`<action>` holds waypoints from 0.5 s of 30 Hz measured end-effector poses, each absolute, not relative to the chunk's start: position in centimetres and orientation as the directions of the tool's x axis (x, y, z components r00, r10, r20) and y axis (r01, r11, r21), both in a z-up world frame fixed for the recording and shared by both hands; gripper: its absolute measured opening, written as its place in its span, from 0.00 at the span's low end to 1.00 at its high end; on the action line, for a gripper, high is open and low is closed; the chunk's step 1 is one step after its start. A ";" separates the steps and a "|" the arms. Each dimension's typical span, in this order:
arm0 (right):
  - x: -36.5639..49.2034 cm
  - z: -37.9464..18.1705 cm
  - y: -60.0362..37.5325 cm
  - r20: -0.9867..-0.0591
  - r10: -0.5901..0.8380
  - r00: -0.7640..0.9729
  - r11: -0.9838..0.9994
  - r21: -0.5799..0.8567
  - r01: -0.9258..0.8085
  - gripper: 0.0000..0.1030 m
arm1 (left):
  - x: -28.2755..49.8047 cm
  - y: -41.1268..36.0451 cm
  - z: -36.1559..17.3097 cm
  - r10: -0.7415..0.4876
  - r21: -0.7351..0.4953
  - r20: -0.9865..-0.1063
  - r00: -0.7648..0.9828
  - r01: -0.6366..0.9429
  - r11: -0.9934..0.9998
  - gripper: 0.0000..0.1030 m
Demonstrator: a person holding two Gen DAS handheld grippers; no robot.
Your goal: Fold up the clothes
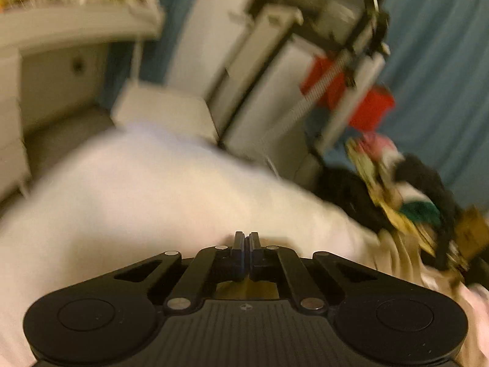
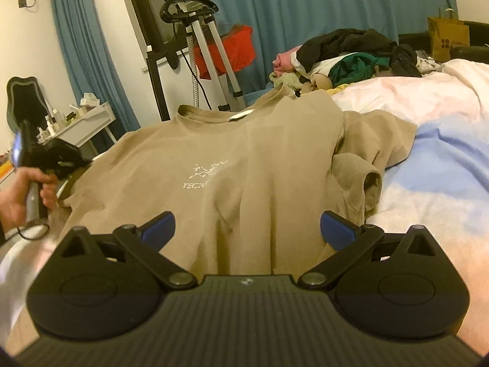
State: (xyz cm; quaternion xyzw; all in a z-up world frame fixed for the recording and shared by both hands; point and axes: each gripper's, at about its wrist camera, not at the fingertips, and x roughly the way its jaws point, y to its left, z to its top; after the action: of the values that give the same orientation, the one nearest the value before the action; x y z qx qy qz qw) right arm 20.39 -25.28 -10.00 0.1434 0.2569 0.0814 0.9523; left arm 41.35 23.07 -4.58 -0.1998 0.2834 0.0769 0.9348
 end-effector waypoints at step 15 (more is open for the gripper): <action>19.4 -8.1 -26.4 -0.406 0.211 0.889 0.947 0.311 -0.083 1.00 | 35.4 22.1 -2.8 0.200 -0.149 -0.564 0.801 -0.338 0.929 0.54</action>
State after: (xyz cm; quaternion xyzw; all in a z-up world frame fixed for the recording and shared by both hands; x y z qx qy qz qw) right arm 19.41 -26.42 -8.10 0.1443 0.2225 0.0764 0.9612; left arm 35.38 22.06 -2.83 -0.1220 0.2811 0.1429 0.9411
